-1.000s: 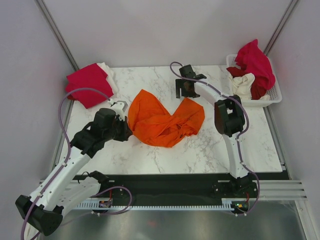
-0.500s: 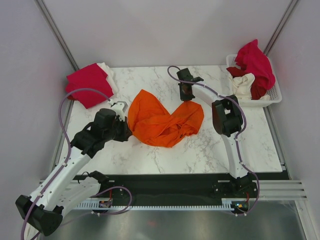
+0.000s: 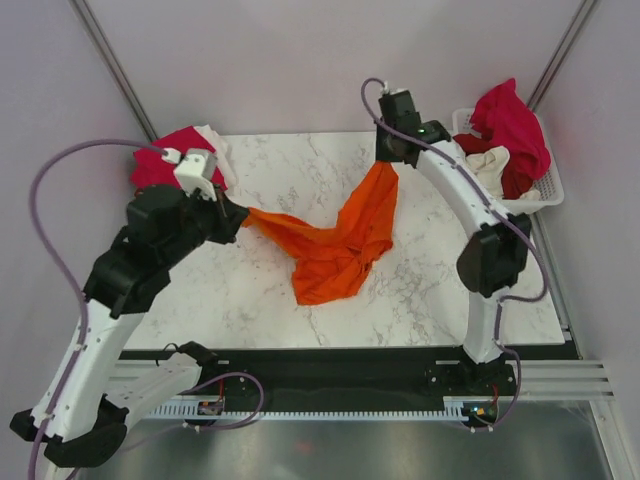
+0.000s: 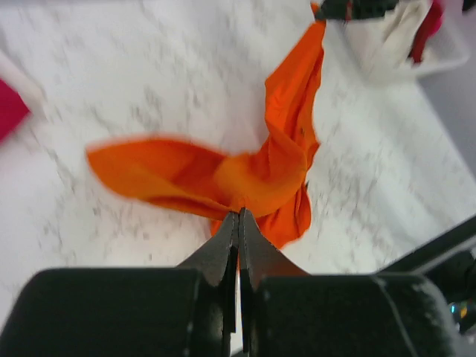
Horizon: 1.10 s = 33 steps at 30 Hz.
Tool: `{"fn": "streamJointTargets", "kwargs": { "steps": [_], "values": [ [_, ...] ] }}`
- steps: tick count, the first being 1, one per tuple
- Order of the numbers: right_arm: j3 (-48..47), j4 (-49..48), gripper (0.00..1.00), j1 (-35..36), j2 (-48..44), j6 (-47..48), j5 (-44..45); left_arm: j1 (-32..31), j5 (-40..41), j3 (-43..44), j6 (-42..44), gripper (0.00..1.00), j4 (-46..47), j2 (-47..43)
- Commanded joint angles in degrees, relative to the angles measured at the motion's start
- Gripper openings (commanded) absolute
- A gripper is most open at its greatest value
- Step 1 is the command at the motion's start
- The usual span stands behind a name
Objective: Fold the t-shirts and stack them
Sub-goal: Flatten the tshirt out
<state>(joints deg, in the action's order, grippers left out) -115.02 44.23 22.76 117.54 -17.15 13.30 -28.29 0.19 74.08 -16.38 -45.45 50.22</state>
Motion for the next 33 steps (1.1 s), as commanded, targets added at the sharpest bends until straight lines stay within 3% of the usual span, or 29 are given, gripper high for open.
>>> {"fn": "streamJointTargets", "kwargs": {
  "steps": [1,9,14,17,22,26,33],
  "values": [
    [-7.32,1.55,0.00,0.00,-18.90,-1.57,-0.20,0.26,4.29,13.78,4.25,0.02,-0.25,0.14],
    [-7.41,2.09,0.00,0.00,-46.50,-1.05,-1.26,0.26,4.74,35.49,8.90,0.02,-1.92,-1.52],
    [-6.44,0.51,0.00,-0.09,-61.69,-0.96,1.29,0.26,2.99,40.08,10.84,0.02,-1.83,-6.17],
    [-6.44,-0.63,0.00,0.00,-65.93,-0.43,1.12,0.26,0.17,42.01,12.16,0.02,-1.75,-7.76],
    [-13.46,2.44,0.00,-0.09,-61.83,1.06,1.99,0.26,2.35,43.52,13.83,0.02,-2.01,-7.51],
    [-17.59,3.23,0.00,-0.09,-51.37,3.61,5.23,0.08,5.69,40.10,13.75,0.02,-2.62,-4.00],
    [-12.63,-1.49,0.00,-0.09,-34.84,6.95,8.59,-0.89,13.25,31.49,13.92,0.02,-2.54,6.02]
  ]
}}
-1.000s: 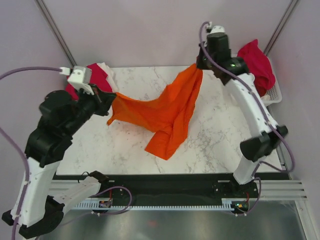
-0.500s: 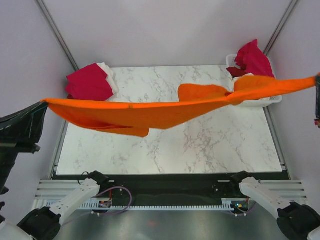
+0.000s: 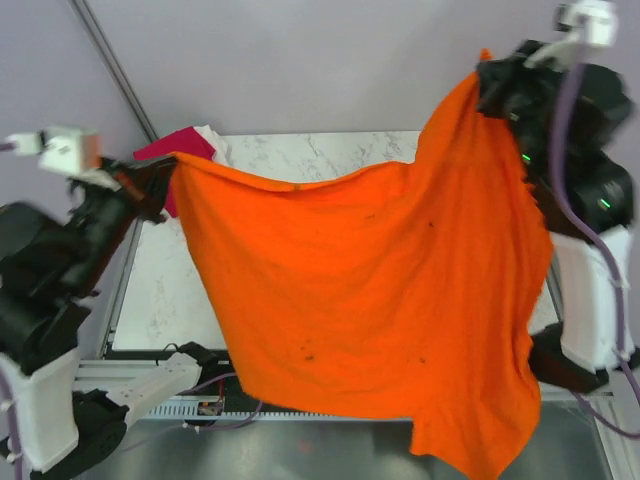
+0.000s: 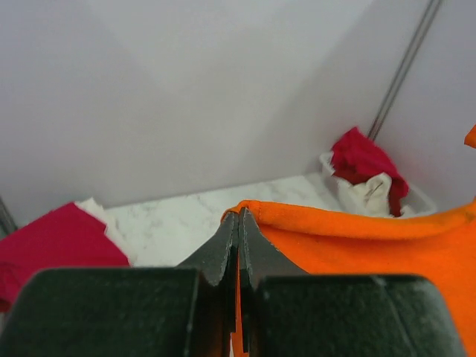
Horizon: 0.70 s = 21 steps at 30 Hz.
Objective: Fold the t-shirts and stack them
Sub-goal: Flatten the tshirt out
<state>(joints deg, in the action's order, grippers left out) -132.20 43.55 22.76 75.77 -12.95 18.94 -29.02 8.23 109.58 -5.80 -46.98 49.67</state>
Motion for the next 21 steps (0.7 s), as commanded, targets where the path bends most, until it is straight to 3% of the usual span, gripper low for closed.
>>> {"fn": "streamJointTargets", "kwargs": {
  "steps": [1,3,7,9,10,11,12,14,15,21],
  "values": [
    [6.24,-2.31,0.00,-0.26,8.33,2.75,2.68,-0.08,7.13,-5.33,3.52,0.02,-0.66,8.06],
    [11.16,-6.52,0.00,-1.05,12.99,2.14,2.07,2.80,8.47,-9.28,3.69,0.02,-0.57,13.68],
    [15.13,-10.67,0.00,-3.95,24.66,-1.02,-0.12,14.03,-2.74,-17.71,1.41,0.02,2.41,25.54],
    [14.70,-12.16,0.00,-5.62,33.27,-3.12,-0.04,17.13,-1.83,-19.84,0.45,0.02,4.44,35.25],
    [13.73,-12.17,0.06,-6.15,39.57,-3.48,-0.91,18.19,-0.94,-19.23,-0.08,0.07,4.27,39.06],
    [11.64,-11.13,0.44,-7.02,42.94,-3.92,-1.01,19.34,-2.50,-16.44,-0.43,0.14,4.01,42.58],
    [6.22,-8.60,0.69,-7.29,46.02,-4.19,-1.10,20.22,-4.43,-14.76,-2.18,0.41,2.35,46.18],
    [-3.09,-4.72,0.98,-7.56,53.41,-4.45,1.08,21.19,-5.50,-10.99,-4.56,0.70,0.58,51.57],
    [-4.80,-2.27,0.98,-7.65,54.65,-4.45,1.36,21.28,-6.46,-10.44,-6.13,0.99,0.58,51.75],
    [7.20,-7.33,0.98,-7.56,45.63,-3.40,0.49,20.23,-9.36,-11.66,-7.20,0.99,0.66,46.14]
  ]
}}
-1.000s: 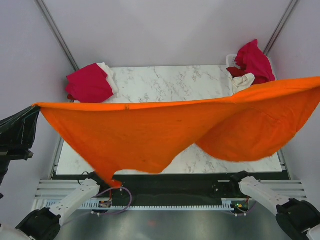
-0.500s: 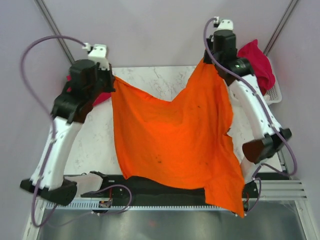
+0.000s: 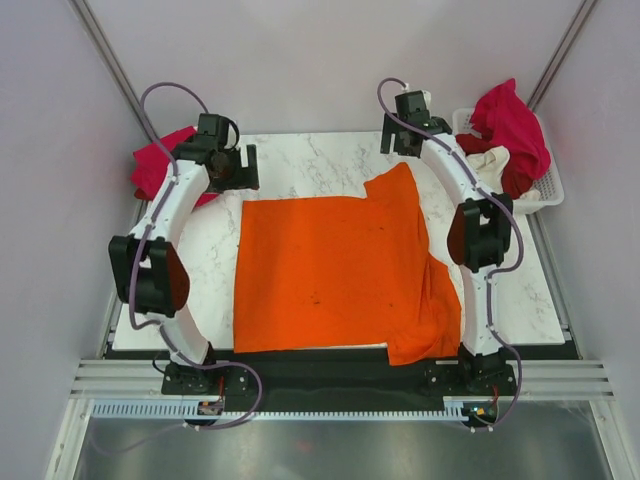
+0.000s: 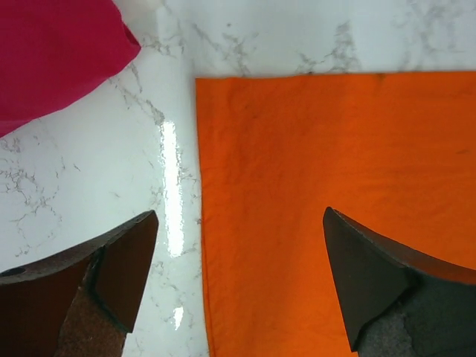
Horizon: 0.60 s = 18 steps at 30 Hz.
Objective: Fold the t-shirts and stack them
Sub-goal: Flatten the tshirt out
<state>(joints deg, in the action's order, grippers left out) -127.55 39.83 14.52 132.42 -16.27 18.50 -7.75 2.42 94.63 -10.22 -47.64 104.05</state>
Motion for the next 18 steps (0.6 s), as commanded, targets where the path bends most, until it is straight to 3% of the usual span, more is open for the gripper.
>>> {"fn": "streamJointTargets", "kwargs": {
  "steps": [1,7,11,18],
  "values": [
    [4.74,-3.88,0.98,0.68,-14.18,-0.25,0.31,-1.21,-4.60,2.24,-3.14,0.99,1.75,-10.25],
    [26.79,-11.69,0.98,0.68,-25.26,-4.73,-14.33,-1.83,-13.98,-11.82,-7.88,0.90,9.82,-14.40],
    [37.70,-15.40,0.97,1.29,-25.90,-7.37,-22.01,-2.53,-17.80,-19.82,-12.10,0.84,18.87,-13.09],
    [45.10,-16.63,0.96,2.97,-27.48,-7.37,-23.86,-3.85,-15.78,-15.54,-12.46,0.81,21.09,2.35]
  ]
}}
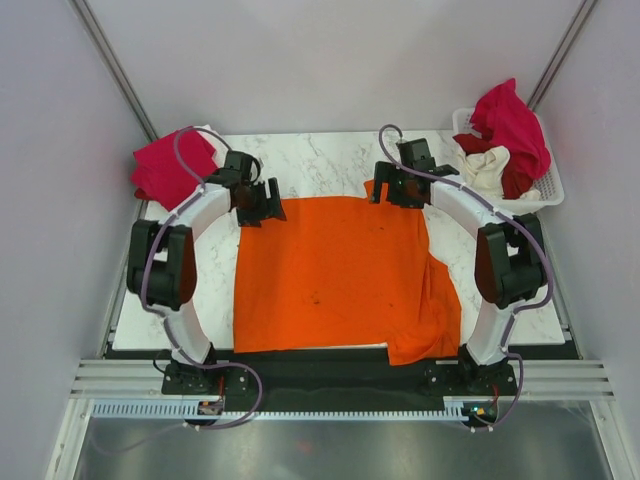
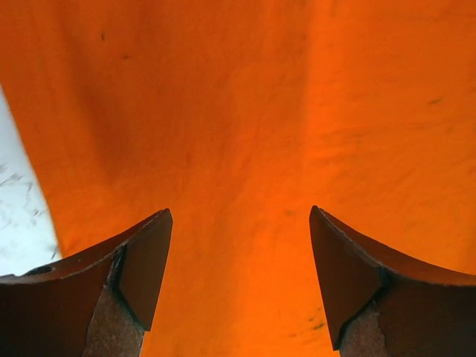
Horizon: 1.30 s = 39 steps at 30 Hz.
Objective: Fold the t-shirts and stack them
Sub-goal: Flatten the tshirt out
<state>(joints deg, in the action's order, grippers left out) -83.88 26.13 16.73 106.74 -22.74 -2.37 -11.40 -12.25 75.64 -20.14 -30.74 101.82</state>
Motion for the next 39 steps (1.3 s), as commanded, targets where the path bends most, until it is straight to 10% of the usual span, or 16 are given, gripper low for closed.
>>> {"fn": "streamJointTargets", "kwargs": {
  "steps": [1,18,39],
  "values": [
    [2.04,-3.10,0.96,0.76,-2.49,-0.90,-2.99,-0.29,-0.93,5.47,-2.53,0.81,4.20,5.92],
    [6.53,-3.72,0.98,-2.49,-4.87,1.03,0.88,1.11,19.09,23.85,12.93,0.81,-11.79,26.49],
    [1.11,-6.70,0.97,-7.06,3.27,-0.29,-4.39,4.99,25.17,22.45,11.88,0.83,-13.29,20.00]
  ]
}}
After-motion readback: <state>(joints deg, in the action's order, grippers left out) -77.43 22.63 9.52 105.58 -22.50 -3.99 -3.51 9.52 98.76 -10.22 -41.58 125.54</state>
